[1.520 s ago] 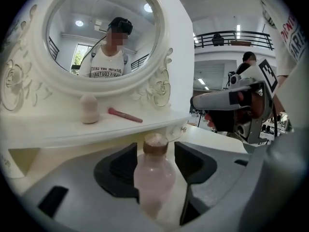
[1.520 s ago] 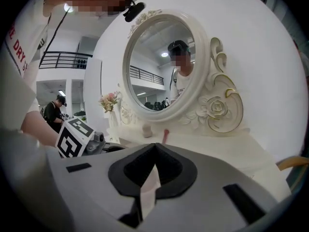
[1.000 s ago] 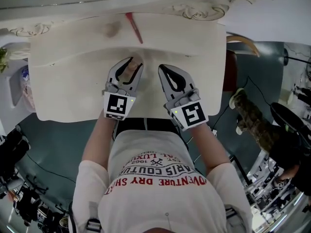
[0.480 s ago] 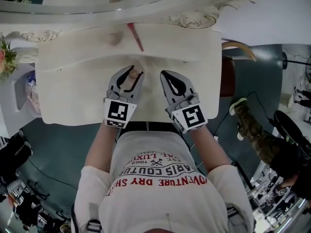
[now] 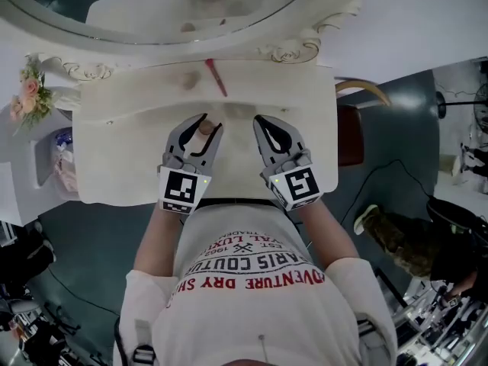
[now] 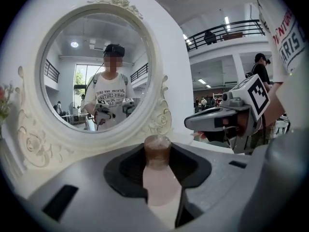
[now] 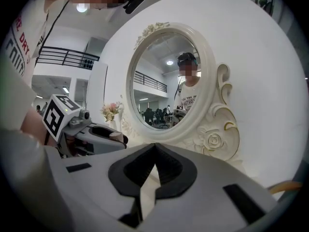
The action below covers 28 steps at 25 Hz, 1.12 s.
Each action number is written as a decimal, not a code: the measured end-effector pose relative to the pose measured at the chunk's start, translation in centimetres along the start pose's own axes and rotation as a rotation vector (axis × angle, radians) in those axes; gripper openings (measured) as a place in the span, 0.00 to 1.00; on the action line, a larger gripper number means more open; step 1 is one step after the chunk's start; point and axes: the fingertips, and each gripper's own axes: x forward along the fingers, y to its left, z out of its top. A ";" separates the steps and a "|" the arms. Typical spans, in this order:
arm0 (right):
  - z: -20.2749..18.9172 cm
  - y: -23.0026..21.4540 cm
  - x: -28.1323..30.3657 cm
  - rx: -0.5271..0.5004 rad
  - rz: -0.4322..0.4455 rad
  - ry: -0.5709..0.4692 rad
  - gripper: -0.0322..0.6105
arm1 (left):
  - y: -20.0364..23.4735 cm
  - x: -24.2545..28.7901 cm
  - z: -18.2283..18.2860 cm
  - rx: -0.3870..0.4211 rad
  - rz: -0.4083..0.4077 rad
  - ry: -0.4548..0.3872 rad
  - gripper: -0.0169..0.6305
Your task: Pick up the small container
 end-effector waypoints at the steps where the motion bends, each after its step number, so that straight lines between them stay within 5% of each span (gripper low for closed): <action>1: 0.5 0.0 -0.1 -0.009 -0.002 -0.009 0.05 | 0.3 -0.4 0.8 0.013 0.007 -0.010 0.25; 14: 4.9 -0.2 -4.3 -0.065 -0.058 -0.091 0.05 | 0.8 -6.5 7.0 0.014 0.053 -0.141 0.25; 28: 5.8 0.9 -6.0 -0.085 -0.027 -0.118 0.05 | 0.7 -8.6 7.9 0.017 0.061 -0.174 0.25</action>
